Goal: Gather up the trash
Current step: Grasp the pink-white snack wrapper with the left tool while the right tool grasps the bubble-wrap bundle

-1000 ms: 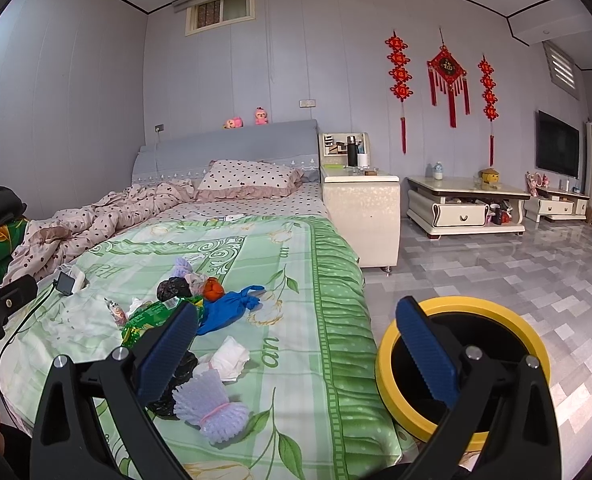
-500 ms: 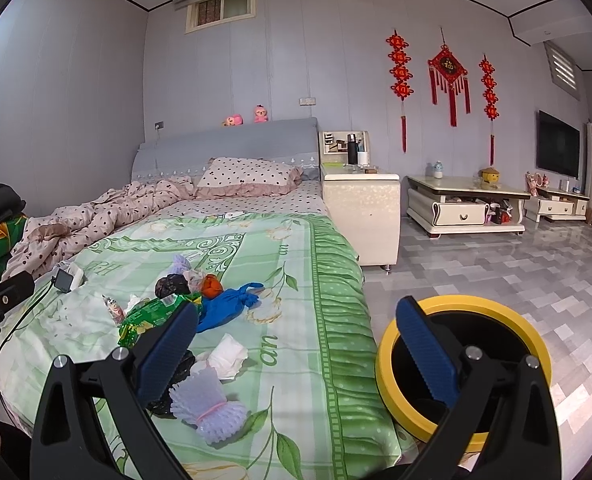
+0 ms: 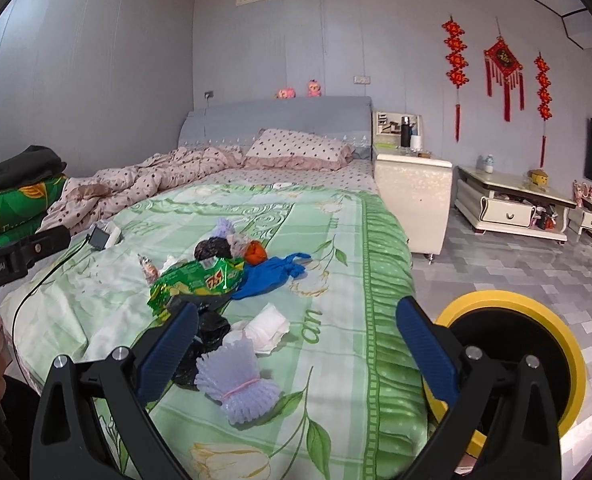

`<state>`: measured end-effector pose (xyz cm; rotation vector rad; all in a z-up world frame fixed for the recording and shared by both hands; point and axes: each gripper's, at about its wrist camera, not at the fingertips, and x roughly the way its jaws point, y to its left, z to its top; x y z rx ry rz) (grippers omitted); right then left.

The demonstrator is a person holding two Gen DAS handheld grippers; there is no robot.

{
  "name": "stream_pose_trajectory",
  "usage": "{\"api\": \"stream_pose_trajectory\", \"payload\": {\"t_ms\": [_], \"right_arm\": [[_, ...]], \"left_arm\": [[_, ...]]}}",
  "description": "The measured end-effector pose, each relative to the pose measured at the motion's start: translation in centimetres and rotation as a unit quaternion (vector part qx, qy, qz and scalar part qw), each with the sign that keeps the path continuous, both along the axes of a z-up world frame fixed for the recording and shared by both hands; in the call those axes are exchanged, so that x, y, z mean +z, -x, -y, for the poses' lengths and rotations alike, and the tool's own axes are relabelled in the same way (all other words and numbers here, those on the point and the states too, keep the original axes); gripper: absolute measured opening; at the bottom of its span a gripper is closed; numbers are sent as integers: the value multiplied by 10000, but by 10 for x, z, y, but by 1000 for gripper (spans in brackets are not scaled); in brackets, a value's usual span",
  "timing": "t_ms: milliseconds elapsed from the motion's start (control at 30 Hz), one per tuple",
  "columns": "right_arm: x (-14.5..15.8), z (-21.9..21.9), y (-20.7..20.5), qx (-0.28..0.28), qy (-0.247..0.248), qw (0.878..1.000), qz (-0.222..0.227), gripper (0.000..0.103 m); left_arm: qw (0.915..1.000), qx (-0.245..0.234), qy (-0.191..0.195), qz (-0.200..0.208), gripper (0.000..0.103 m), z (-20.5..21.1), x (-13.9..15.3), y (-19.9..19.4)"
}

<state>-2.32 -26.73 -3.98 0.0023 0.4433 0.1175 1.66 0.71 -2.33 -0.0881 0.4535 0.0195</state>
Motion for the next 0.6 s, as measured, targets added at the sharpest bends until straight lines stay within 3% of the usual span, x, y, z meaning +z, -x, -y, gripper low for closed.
{"api": "stream_pose_trajectory", "payload": {"t_ms": [367,600], "right_arm": [[-44,-20,-45,678,125,9913,-1121,96],[-68,-32,-74,955,173,9805,-1709,96]], "left_arm": [[9973,272,-272,-621,95,-48,-34,-78],[9904,623,-330,-1189,95,-94,-64,-148]]}}
